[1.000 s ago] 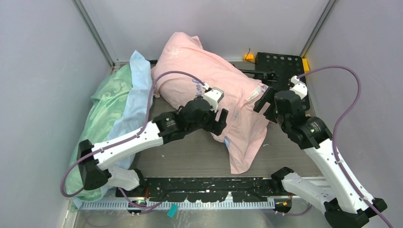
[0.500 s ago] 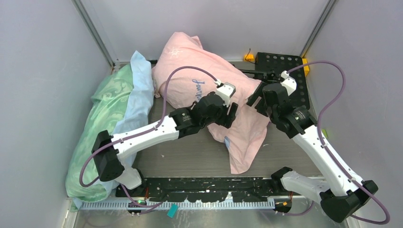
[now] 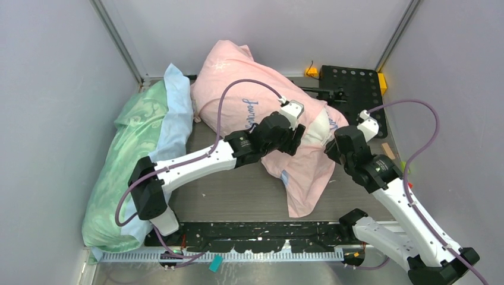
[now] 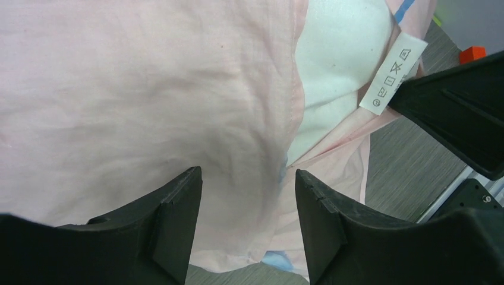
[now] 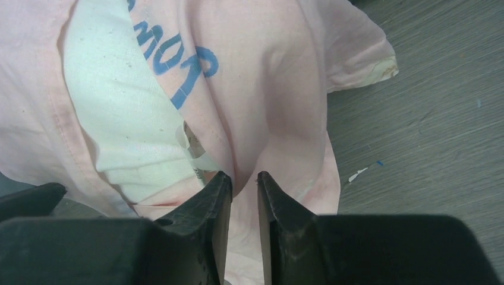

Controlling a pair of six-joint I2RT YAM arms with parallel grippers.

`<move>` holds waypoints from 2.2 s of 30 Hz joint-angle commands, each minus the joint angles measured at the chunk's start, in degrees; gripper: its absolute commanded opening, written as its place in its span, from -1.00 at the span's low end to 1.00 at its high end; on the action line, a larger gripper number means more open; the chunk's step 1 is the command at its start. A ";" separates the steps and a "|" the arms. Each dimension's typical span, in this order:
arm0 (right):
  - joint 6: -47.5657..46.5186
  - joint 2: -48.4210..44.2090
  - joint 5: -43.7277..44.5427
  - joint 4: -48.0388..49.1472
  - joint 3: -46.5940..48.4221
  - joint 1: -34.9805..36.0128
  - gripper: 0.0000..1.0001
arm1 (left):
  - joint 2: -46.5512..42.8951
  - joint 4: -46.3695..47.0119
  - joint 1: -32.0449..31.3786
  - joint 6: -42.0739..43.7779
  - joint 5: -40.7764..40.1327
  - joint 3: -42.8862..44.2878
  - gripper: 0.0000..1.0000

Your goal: Remove the pillowcase from the pillow

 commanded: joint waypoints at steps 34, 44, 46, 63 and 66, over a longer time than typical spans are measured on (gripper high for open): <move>0.46 0.76 1.76 0.29 -2.28 -0.16 -0.27 | -1.10 -2.70 7.33 -4.71 -1.25 1.27 -1.00; 5.74 -6.26 2.12 -5.52 -8.69 -0.23 -0.72 | -7.80 -7.52 18.64 -3.72 -1.44 -2.80 -1.00; 6.29 -6.40 2.59 -6.12 -9.31 -0.21 -0.76 | -8.93 -8.83 20.50 -3.15 -2.21 -3.48 -1.00; -7.83 4.92 -40.92 15.38 -3.76 -0.20 -0.94 | -20.84 -23.81 24.27 2.54 -3.41 0.09 -0.97; -7.88 5.69 -40.47 15.22 -3.29 -0.15 -0.93 | -22.17 -28.21 24.26 1.98 2.45 2.77 -0.72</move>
